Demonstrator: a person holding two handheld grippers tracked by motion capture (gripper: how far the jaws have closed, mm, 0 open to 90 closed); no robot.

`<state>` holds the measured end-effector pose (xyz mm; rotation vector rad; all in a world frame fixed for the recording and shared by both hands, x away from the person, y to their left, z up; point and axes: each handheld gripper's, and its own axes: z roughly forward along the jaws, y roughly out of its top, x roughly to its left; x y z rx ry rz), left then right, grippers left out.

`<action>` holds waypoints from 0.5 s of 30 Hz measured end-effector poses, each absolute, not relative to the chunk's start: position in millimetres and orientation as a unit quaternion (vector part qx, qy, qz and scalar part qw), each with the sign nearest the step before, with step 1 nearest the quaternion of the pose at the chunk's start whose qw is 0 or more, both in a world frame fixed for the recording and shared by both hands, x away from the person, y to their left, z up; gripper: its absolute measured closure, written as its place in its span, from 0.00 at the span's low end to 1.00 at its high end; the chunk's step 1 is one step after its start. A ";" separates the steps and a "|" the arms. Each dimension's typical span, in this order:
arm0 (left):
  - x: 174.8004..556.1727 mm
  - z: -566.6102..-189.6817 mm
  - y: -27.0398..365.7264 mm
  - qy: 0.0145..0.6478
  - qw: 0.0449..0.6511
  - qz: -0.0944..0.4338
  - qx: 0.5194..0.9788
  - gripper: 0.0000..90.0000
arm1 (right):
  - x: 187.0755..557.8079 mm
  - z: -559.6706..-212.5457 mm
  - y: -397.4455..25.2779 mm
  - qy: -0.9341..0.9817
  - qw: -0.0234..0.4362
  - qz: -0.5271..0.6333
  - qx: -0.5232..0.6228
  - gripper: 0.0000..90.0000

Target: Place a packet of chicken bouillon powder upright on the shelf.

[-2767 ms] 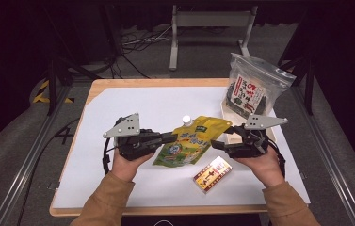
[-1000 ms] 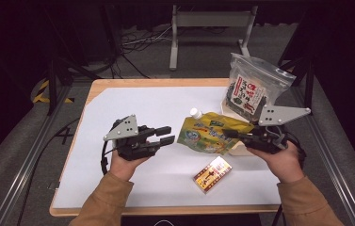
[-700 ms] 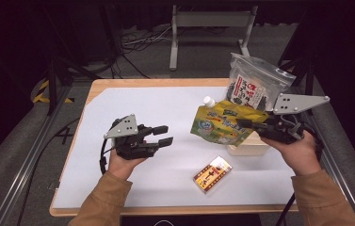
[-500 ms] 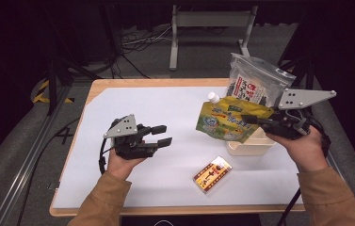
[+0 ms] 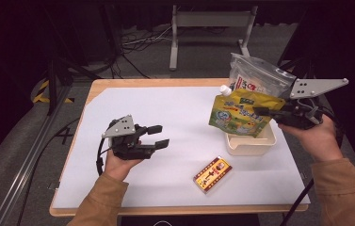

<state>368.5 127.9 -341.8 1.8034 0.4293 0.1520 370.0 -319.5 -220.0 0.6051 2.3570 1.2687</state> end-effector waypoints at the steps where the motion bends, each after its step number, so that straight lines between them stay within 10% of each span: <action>1: 368.6 -342.1 128.0 0.186 0.598 0.065 0.777 0.47 | 371.1 -219.7 -320.9 0.843 0.198 0.451 0.216 0.96; 15: 370.1 -343.8 128.9 0.196 0.583 0.063 0.786 0.42 | 383.5 -218.9 -337.1 0.848 0.200 0.430 0.237 0.96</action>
